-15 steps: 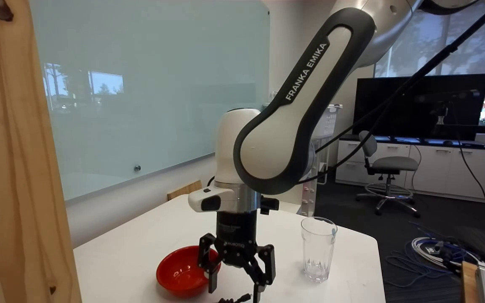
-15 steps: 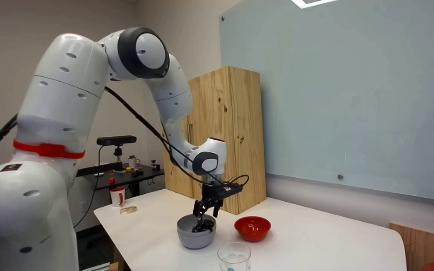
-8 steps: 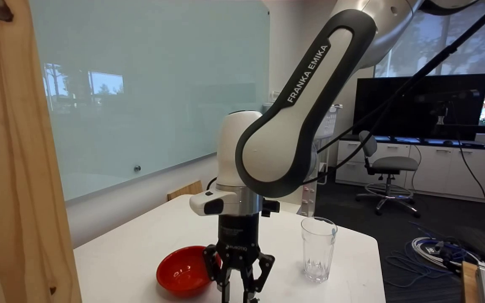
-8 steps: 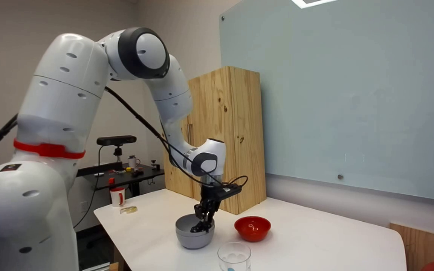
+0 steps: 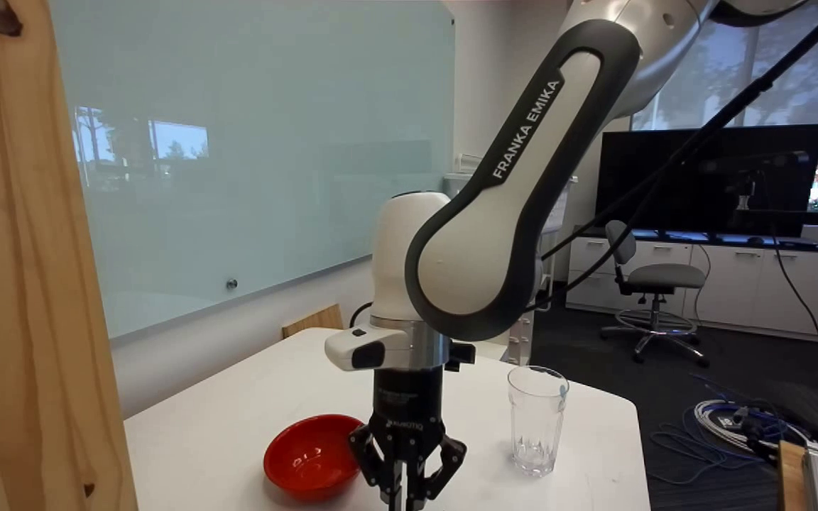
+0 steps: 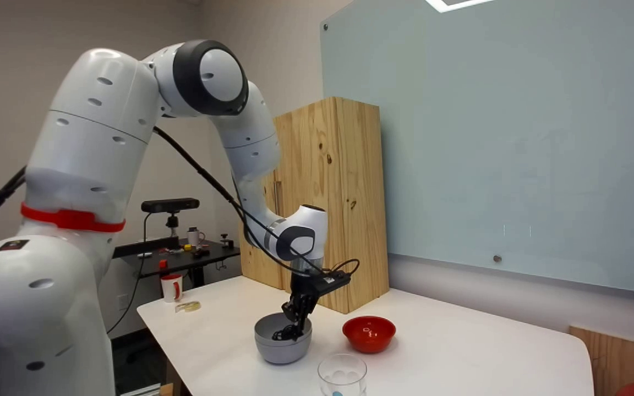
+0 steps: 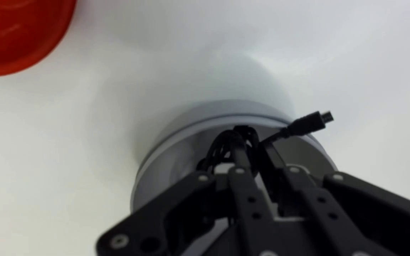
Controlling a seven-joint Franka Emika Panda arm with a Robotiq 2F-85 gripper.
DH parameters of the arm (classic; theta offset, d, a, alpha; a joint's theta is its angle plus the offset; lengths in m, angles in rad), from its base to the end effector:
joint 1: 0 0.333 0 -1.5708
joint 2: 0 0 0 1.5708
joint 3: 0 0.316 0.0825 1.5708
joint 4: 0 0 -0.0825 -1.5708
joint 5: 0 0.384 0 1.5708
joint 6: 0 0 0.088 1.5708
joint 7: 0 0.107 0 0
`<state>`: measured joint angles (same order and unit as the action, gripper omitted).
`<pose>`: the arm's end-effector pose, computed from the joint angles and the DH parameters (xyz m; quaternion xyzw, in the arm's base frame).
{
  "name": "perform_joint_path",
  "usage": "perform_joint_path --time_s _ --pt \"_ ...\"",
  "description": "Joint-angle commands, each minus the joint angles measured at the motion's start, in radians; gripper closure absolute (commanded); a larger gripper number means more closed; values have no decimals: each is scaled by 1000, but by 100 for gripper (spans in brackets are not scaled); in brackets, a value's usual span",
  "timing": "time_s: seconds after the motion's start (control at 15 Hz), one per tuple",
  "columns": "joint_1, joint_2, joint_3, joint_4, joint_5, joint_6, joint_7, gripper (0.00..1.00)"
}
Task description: Remove the black cable from the grey bowl and put it on the table
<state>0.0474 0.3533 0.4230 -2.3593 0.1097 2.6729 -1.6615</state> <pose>0.4519 0.2355 0.1912 -0.5332 -0.8405 -0.0472 0.0835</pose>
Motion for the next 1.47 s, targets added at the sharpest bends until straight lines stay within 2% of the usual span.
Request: perform_joint_path --time_s 0.0,0.47,1.0,1.4 --pt "-21 26 15 -9 27 40 -62 96" --pt "-13 38 16 58 53 44 -19 96" --pt "-23 25 22 143 132 23 18 96" --pt "-4 -7 -17 209 119 -6 118 96"
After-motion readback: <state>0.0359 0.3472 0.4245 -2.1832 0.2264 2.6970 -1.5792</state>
